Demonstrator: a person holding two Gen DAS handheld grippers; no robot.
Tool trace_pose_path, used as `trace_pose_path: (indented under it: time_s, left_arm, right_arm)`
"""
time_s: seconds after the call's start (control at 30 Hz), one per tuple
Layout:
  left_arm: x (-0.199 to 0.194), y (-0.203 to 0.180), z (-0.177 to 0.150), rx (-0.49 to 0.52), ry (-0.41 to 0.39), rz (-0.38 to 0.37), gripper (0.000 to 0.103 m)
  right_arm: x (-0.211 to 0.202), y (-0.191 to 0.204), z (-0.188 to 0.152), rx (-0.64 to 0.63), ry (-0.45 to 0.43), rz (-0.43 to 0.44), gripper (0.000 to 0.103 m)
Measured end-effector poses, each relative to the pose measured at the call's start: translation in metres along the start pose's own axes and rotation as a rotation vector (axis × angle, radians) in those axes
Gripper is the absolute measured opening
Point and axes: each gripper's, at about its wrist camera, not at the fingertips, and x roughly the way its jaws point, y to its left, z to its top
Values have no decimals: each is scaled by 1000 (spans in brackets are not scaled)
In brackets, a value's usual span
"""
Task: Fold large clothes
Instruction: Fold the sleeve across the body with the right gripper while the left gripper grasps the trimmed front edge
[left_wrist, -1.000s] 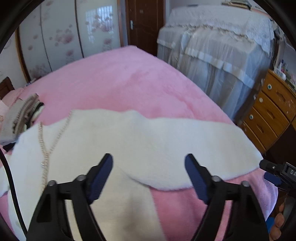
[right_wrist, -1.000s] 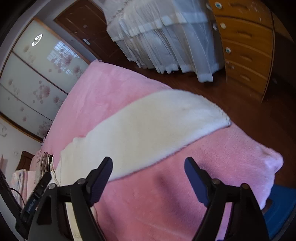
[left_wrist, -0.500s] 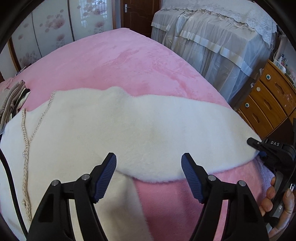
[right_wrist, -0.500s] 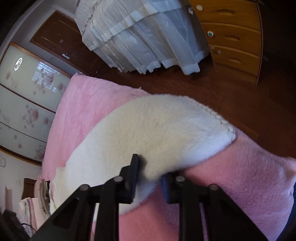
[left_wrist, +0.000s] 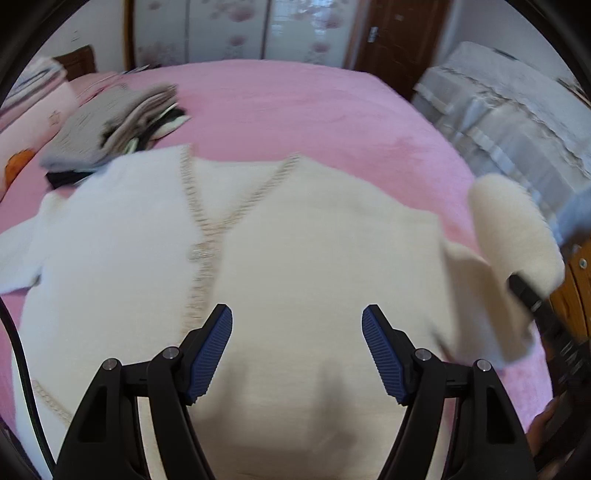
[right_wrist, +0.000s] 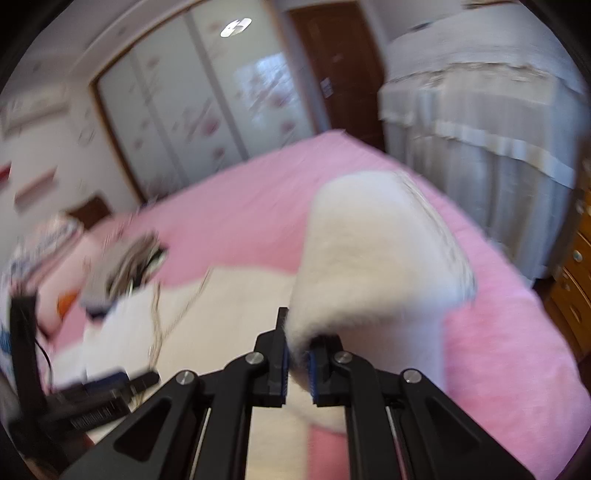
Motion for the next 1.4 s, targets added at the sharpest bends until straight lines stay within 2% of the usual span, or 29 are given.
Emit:
trace_pose_path:
  time_s: [0.1,0.17,0.27,0.37,0.47,0.6,0.67,0.7,0.73,0.77,0.83,0.9,0.93,1.03,1.23,1.4]
  left_arm:
    - [19,33,-2,-49,61,5,72]
    - [30,46,-5,-72,101,-33,72]
    - [41,43,-10,-70,129,-120,72]
    - [53,33,-9,-46,153,-218,72]
    - [67,18,-10,-32,196,-310,72]
    - [81,7,-9,-66,213,-364,71]
    - [89,5,-8,-105,221,-412,65]
    - [92,3,-8,-120,231,-439,54]
    - [98,-2,-8,-134,254,-471,38]
    - [102,-5,-8,-140,277,-490,29]
    - [110,-17,-10,-138,299,-478,22]
    - [114,-26,-11,-133,299,-480,10]
    - [114,-29,-10,-138,301,-462,9]
    - [92,-41,6,-102,213,-410,8]
    - [-14,-54,61,14,-129,-371,8]
    - [-72,-47,98,70,-284,-363,7]
  right_arm:
    - [53,31,-31,-119,145,-61,19]
    - [70,43,-53,-184,193,-120,29]
    - [58,52,-67,-262,165,-161,39]
    - [36,57,-69,-272,138,-140,47]
    - [12,62,-76,-275,112,-134,48]
    - [-8,57,-88,-232,105,-130,48]
    - [-10,51,-93,-186,120,-114,48]
    - [-9,49,-95,-167,132,-106,48]
    - [-9,46,-99,-143,149,-100,48]
    - [-7,42,-100,-124,159,-98,48]
    - [-5,36,-104,-98,177,-99,48]
    - [-6,31,-107,-84,186,-105,48]
    - [-6,28,-107,-74,187,-110,48]
    - [-9,18,-105,-46,185,-142,48]
    - [-7,-21,-91,88,168,-191,48]
    - [4,-44,-74,195,143,-181,48]
